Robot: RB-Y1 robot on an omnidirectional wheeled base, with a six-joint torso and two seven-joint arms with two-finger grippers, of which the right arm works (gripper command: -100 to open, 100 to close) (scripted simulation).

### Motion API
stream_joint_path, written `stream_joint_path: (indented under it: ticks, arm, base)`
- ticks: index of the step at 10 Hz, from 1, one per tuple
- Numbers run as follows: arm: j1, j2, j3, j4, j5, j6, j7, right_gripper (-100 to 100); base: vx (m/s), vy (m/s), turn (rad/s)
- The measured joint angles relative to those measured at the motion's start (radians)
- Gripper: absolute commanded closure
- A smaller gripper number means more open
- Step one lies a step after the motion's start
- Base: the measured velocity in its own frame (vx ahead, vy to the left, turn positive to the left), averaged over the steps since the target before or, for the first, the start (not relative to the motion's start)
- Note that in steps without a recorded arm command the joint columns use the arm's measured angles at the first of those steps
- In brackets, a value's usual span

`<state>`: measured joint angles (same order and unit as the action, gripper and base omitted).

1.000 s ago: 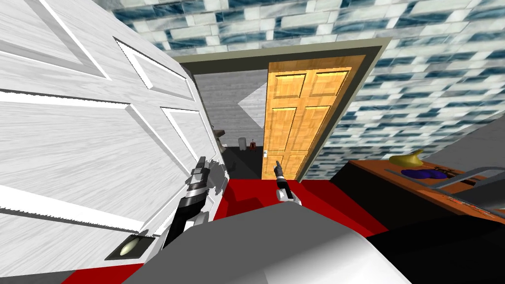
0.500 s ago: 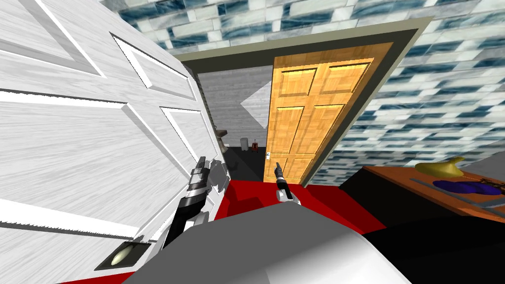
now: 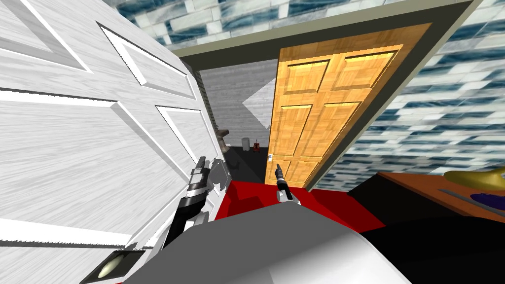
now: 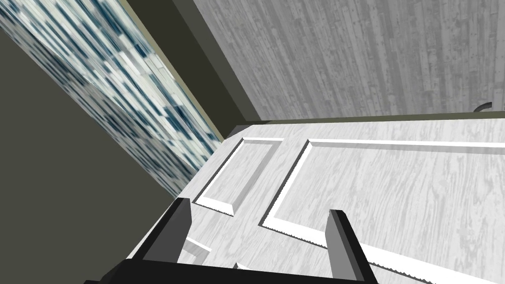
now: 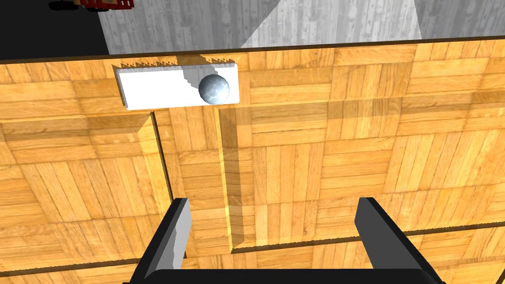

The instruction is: Pull the door open

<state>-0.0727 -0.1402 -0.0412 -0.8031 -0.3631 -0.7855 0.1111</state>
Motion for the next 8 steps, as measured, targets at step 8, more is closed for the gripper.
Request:
stream_joint_path:
  ticks: [8]
  arm:
    - [-0.055, -0.003, -0.008, 0.144, -0.032, -0.023, 0.022, -100]
  base:
    - [0.069, -0.023, 0.060]
